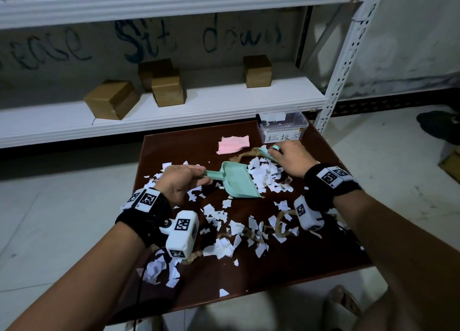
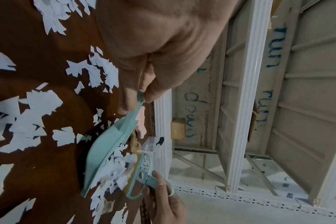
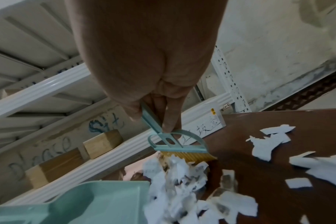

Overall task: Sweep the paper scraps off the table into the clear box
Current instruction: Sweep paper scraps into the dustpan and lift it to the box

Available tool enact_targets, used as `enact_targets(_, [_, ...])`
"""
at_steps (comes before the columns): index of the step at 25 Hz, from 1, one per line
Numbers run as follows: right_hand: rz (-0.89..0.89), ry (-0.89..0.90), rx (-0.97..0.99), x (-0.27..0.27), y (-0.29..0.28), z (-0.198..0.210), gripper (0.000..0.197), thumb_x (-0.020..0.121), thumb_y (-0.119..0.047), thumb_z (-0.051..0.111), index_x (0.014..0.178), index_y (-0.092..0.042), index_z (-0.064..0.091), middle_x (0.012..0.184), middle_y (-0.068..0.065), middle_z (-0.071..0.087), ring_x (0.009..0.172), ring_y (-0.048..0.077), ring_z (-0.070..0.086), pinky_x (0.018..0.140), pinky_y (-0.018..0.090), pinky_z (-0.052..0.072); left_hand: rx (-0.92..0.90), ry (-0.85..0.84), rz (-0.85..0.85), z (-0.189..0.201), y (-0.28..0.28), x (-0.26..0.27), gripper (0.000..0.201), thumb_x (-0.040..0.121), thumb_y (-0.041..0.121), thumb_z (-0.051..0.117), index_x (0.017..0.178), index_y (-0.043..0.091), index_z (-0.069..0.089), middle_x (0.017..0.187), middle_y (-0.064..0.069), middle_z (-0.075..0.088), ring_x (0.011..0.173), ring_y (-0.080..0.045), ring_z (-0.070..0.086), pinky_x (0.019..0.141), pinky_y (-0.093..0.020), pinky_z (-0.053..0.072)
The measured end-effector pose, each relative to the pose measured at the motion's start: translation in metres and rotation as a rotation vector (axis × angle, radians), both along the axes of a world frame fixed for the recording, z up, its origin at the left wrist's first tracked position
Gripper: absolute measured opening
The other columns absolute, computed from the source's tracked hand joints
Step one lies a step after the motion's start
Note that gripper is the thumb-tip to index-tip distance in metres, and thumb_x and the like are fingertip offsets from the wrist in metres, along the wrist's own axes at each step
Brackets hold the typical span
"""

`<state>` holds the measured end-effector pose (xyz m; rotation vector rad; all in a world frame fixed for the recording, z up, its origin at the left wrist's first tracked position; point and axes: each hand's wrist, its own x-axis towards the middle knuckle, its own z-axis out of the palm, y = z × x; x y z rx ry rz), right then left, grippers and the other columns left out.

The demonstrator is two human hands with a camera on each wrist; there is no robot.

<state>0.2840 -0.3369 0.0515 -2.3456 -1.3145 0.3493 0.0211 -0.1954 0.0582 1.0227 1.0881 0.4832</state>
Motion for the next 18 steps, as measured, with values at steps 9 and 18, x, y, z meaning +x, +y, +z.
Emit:
enact_targets(9, [0.016,0.143,0.201,-0.030,0.015,0.009,0.050,0.102,-0.037,0.056,0.070,0.001,0.057,0.073,0.020,0.069,0.073,0.035,0.072,0.063,0.050,0.058,-0.040,0.012,-0.068,-0.003,-0.006,0.007,0.009,0.092,-0.015,0.055,0.092,-0.011,0.062,0.091,-0.034,0.067,0.065,-0.036,0.074,0.056,-0.023,0.061])
enact_targets(18, [-0.121,-0.082,0.317,0.003,-0.008,0.040,0.043,0.108,-0.034,0.046,0.090,-0.003,0.069,0.078,0.009,0.070,0.064,0.021,0.068,0.054,0.031,0.054,-0.045,0.046,-0.119,-0.003,0.003,-0.002,0.017,0.094,-0.014,0.050,0.101,-0.014,0.065,0.100,-0.037,0.069,0.081,-0.040,0.074,0.066,-0.028,0.063])
